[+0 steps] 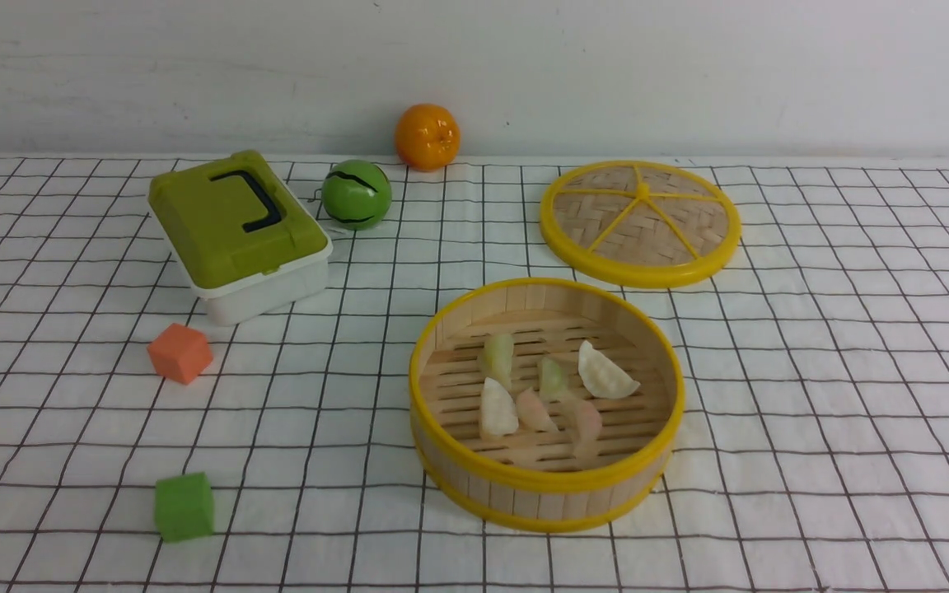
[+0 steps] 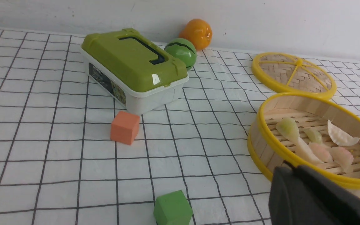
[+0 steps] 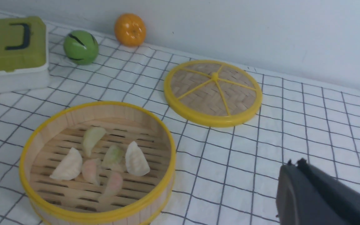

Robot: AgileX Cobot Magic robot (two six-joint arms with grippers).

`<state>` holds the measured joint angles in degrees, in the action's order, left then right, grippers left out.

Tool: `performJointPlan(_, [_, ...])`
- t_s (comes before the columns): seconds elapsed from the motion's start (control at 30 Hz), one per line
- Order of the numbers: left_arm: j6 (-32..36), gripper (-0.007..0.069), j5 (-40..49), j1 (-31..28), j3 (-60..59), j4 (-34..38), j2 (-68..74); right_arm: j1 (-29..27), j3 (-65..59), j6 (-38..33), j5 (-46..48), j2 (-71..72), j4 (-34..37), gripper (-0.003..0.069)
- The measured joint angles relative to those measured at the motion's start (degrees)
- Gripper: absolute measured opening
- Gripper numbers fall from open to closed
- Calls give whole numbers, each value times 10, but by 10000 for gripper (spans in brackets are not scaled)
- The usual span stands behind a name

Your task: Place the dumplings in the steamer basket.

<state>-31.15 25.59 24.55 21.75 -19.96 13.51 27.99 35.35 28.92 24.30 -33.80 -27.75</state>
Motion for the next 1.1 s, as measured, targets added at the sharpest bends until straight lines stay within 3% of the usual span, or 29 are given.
performJointPlan(0.17, [0, -12, 0, 0, -1, -14, 0, 0, -147, 55, -154, 93, -43, -16])
performJointPlan(0.37, [0, -12, 0, 0, -1, -15, 0, 0, -225, 64, -267, 134, -71, -12])
performJointPlan(0.87, [0, -12, 0, 0, -1, -15, 0, 0, -262, 65, -279, 137, -80, -4])
performJointPlan(0.97, [0, -12, 1, 0, -1, -15, 0, -11, -279, 64, -270, 168, -33, -4])
performJointPlan(1.07, [0, -12, 1, 0, -1, -15, 0, -62, -300, 36, -243, 221, 72, -4])
performJointPlan(1.1, [0, -12, 1, 0, -1, -15, 0, -67, -301, 33, -243, 224, 72, -4])
